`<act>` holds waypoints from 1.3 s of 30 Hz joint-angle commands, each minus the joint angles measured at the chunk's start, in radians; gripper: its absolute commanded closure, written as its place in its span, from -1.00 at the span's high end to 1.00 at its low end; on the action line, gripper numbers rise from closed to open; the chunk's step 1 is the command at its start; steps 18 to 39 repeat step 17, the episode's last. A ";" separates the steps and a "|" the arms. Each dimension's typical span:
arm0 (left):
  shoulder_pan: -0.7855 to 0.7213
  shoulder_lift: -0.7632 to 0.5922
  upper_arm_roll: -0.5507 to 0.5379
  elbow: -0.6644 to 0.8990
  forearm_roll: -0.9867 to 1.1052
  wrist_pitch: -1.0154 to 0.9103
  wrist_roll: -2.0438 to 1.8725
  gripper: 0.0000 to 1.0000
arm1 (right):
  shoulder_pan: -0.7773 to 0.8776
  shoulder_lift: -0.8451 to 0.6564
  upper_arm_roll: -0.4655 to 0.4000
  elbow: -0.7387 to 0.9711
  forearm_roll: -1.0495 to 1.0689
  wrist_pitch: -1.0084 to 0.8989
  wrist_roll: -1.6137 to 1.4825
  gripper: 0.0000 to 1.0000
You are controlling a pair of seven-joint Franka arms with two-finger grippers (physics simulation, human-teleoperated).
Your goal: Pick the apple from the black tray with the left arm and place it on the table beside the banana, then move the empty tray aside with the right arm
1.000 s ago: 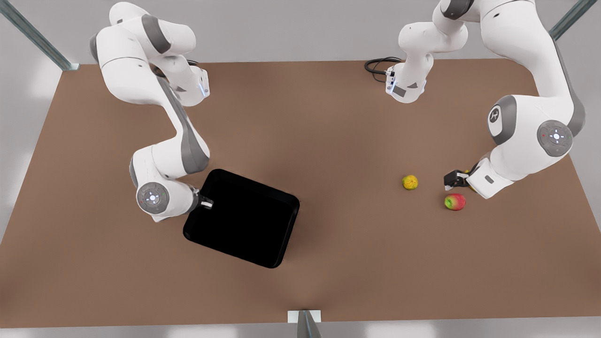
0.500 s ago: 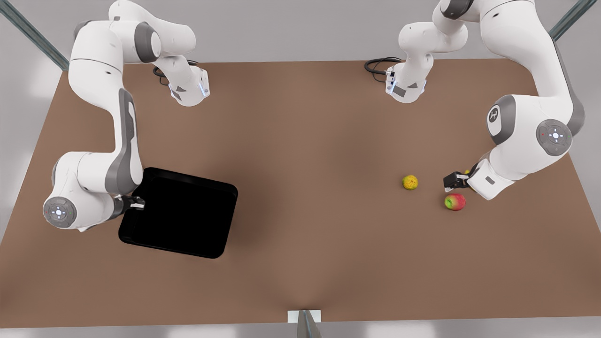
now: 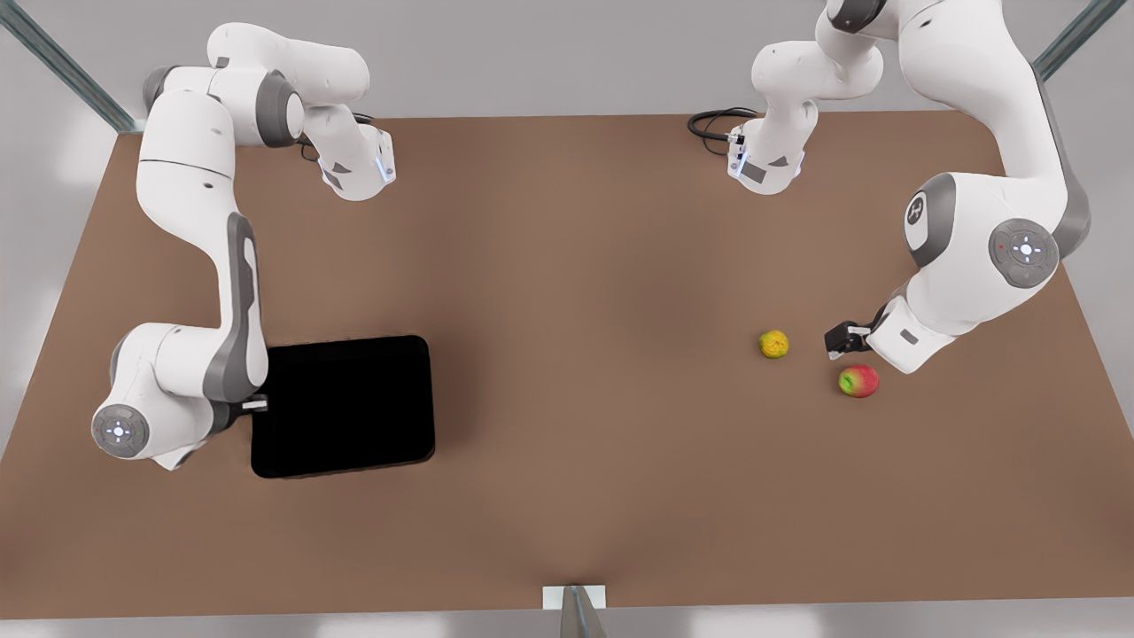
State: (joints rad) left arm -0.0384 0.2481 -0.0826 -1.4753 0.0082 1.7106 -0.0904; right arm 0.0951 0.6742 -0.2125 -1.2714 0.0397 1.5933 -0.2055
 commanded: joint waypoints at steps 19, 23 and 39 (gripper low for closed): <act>-0.005 -0.003 0.000 0.001 0.003 -0.011 -0.069 1.00 | -0.054 -0.153 0.147 0.110 -0.107 0.180 0.140 1.00; -0.005 -0.003 0.000 0.001 0.003 -0.011 -0.069 1.00 | -0.054 -0.153 0.147 0.110 -0.107 0.180 0.140 1.00; -0.005 -0.003 0.000 0.001 0.003 -0.011 -0.069 1.00 | -0.054 -0.153 0.147 0.110 -0.107 0.180 0.140 1.00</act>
